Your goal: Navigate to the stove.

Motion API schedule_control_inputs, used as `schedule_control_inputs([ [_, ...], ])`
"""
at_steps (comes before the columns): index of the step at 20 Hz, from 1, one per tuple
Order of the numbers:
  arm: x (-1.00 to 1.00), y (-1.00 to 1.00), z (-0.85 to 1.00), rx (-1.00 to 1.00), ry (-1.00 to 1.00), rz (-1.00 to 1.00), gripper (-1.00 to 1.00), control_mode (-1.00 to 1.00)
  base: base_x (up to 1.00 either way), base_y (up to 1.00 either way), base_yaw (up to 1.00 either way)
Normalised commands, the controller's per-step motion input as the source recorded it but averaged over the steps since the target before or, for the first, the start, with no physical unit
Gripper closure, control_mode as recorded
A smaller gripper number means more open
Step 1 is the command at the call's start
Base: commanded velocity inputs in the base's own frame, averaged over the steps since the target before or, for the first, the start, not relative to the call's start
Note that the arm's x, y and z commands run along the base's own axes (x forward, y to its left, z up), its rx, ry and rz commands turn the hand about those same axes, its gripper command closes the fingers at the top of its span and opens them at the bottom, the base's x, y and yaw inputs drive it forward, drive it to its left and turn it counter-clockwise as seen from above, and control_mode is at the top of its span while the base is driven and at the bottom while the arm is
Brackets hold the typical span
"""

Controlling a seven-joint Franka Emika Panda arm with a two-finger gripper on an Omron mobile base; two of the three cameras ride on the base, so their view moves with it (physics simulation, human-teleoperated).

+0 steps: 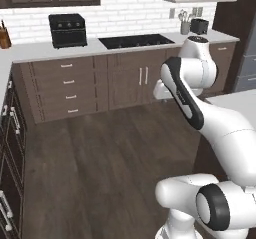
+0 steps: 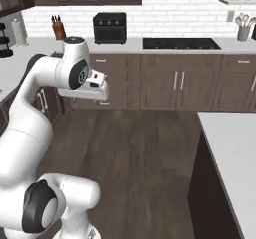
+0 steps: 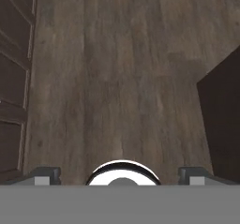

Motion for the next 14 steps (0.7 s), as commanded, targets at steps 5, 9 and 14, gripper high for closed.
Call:
schedule_control_inputs([
  [5, 0.0, 0.0, 0.0, 0.0, 0.0, 0.0, -1.0, 1.0, 1.0, 0.0, -0.17],
  [9, 0.0, 0.0, 0.0, 0.0, 0.0, 0.0, -1.0, 1.0, 1.0, 0.0, -0.15],
  [14, 0.0, 0.0, 0.0, 0.0, 0.0, 0.0, -1.0, 1.0, 1.0, 0.0, -0.15],
])
